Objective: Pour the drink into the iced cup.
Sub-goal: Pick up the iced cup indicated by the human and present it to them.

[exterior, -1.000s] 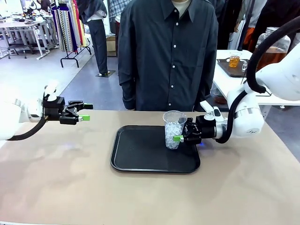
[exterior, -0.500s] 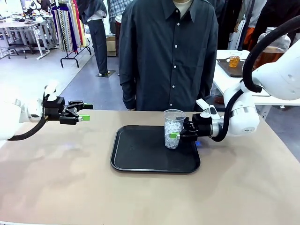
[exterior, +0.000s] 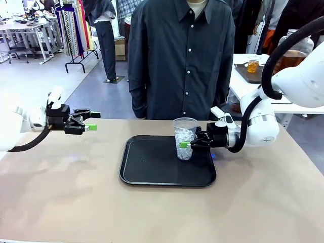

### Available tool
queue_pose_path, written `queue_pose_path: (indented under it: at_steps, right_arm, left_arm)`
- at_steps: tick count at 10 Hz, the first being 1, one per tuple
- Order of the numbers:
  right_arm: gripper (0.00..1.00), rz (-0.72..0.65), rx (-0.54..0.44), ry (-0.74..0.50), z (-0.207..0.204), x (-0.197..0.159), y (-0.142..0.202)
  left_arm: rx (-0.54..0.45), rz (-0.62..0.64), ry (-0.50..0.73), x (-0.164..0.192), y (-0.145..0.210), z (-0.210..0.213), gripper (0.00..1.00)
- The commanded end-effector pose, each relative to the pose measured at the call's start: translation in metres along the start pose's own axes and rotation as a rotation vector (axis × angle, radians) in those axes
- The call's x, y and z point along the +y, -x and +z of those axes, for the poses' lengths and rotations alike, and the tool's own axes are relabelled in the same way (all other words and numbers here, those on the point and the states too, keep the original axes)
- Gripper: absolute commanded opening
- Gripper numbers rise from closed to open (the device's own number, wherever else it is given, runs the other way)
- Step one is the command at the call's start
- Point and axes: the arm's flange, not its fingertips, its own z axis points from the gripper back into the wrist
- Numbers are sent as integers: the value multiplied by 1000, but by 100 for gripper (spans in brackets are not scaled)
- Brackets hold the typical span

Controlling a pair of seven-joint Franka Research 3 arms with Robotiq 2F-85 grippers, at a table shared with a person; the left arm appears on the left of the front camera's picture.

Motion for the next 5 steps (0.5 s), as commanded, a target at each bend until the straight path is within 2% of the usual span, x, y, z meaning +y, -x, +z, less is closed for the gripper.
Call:
queue_pose_path:
  at_steps: [1,5]
  right_arm:
    - [65,28,26,0,0,4,-27]
    - [65,130,27,17,9,-12,-115]
  left_arm:
    - [-6,5,1,0,-2,-1,100]
    - [-6,5,1,0,-2,-1,100]
